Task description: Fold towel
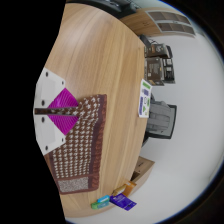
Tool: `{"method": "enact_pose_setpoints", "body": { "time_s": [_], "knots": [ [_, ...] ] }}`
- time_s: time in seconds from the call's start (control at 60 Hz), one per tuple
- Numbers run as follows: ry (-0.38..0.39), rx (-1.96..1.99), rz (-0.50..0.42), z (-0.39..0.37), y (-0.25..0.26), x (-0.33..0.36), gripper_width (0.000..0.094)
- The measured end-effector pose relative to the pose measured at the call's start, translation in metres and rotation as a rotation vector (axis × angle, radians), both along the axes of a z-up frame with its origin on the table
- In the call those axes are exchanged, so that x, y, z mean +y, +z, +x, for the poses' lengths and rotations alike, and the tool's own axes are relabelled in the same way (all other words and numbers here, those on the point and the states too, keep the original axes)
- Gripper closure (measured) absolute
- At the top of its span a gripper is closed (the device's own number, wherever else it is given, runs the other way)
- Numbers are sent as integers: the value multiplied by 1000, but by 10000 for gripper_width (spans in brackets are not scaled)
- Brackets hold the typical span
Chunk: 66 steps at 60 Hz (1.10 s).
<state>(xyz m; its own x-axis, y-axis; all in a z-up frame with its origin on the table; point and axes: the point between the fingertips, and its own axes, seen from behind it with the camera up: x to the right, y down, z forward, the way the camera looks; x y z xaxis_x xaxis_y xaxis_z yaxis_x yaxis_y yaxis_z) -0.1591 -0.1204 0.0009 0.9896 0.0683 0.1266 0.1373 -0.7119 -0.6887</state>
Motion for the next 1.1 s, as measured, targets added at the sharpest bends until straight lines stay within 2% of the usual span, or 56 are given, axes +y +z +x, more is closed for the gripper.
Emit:
{"method": "enact_pose_setpoints", "body": {
  "time_s": [0.117,0.25,0.35,0.45,0.6,0.667,0.7,0.733,0.8,0.833,0.85,0.933,1.1],
  "knots": [
    [-2,160,20,-23,36,-2,891],
    [4,401,77,-52,107,1,890],
    [12,490,141,-34,143,8,890],
    [-31,473,149,5,137,14,888],
    [-132,405,56,79,71,10,840],
    [-160,377,32,105,47,7,768],
    [-177,358,23,117,40,5,682],
    [-191,334,18,130,36,3,544],
    [-212,296,18,150,34,-1,197],
    [-223,286,24,158,37,-3,83],
    [-231,280,29,163,39,-4,62],
    [-243,253,53,175,53,-9,87],
    [-222,192,103,176,97,-30,79]
  ]
}}
